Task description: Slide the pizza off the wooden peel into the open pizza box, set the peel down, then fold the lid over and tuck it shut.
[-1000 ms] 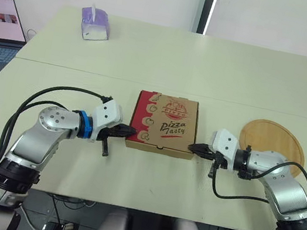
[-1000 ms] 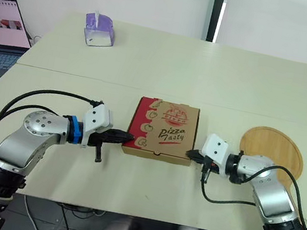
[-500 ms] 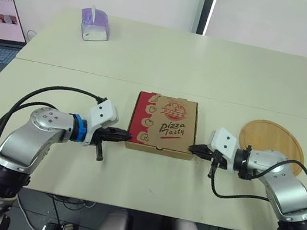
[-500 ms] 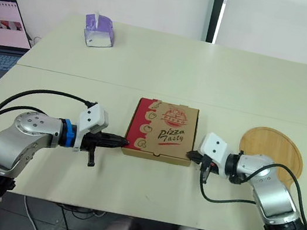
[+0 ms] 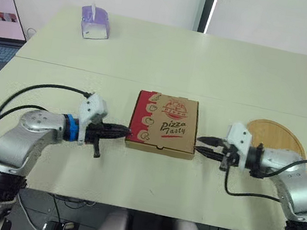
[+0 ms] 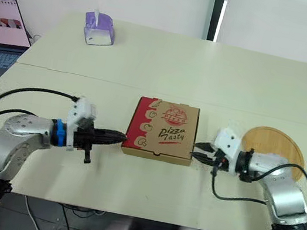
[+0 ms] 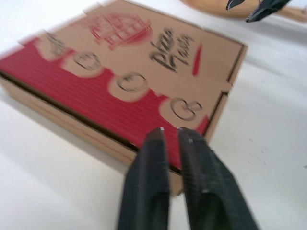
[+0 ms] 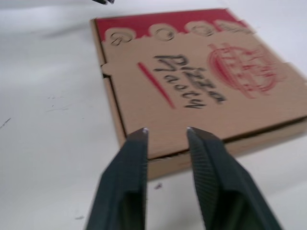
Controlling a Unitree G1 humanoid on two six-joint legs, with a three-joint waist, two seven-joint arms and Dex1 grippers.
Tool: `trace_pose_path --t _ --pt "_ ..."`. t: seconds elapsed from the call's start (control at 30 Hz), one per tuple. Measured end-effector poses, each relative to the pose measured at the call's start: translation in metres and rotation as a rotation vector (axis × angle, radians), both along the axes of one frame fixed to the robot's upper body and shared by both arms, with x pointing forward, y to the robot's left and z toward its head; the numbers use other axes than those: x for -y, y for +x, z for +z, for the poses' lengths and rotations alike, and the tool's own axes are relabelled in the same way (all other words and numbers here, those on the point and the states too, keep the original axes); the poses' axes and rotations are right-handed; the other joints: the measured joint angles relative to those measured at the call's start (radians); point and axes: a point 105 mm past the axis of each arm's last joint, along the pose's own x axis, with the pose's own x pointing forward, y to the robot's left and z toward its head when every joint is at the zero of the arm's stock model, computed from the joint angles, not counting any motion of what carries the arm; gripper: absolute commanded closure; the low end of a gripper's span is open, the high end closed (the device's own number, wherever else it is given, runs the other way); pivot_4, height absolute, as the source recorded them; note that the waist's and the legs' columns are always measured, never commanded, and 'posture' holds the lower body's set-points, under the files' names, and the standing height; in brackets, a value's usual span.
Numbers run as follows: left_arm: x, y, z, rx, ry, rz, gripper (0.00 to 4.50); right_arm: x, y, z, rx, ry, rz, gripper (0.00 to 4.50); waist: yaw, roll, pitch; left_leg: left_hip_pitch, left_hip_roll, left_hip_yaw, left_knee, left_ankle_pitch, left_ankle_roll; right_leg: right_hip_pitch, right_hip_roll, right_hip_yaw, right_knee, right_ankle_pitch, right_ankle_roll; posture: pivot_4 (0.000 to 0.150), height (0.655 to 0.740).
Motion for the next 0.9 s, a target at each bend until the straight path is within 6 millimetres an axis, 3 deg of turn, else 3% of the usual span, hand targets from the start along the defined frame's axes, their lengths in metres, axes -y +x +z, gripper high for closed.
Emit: trace_pose_path --t 0.2,0.33,0.53,0.9 --pt "-0.043 -0.003 0.008 0.051 0.008 0.112 1.38 0.034 -0.008 0.018 0.042 -0.022 -0.019 0.14 0.001 0.0 0.001 0.0 0.0 0.0 0.0 0.0 0.0 0.0 0.0 0.0 0.0 0.0 0.0 0.15 0.74" --pt "-0.067 0.0 0.019 0.107 0.016 0.192 0.08 0.051 -0.009 0.02 0.053 -0.034 -0.048 0.0 0.0 0.0 0.002 0.0 0.0 0.001 0.0 0.0 0.001 0.0 0.0 0.0 0.0 0.0 0.0 0.15 0.74" --pt "-0.099 0.0 0.037 0.165 0.054 0.288 0.03 0.073 -0.007 0.028 0.062 -0.051 -0.105 0.0 0.0 0.0 0.003 0.0 0.0 0.001 -0.001 0.0 0.001 0.0 0.0 0.0 0.0 0.0 0.0 0.15 0.74" --pt "-0.116 0.008 0.022 0.162 0.196 0.384 0.03 0.075 -0.005 0.027 0.02 -0.04 -0.14 0.0 0.001 0.0 0.003 0.0 0.001 0.001 -0.001 0.0 0.0 0.0 0.0 0.0 0.0 0.0 0.0 0.15 0.74"
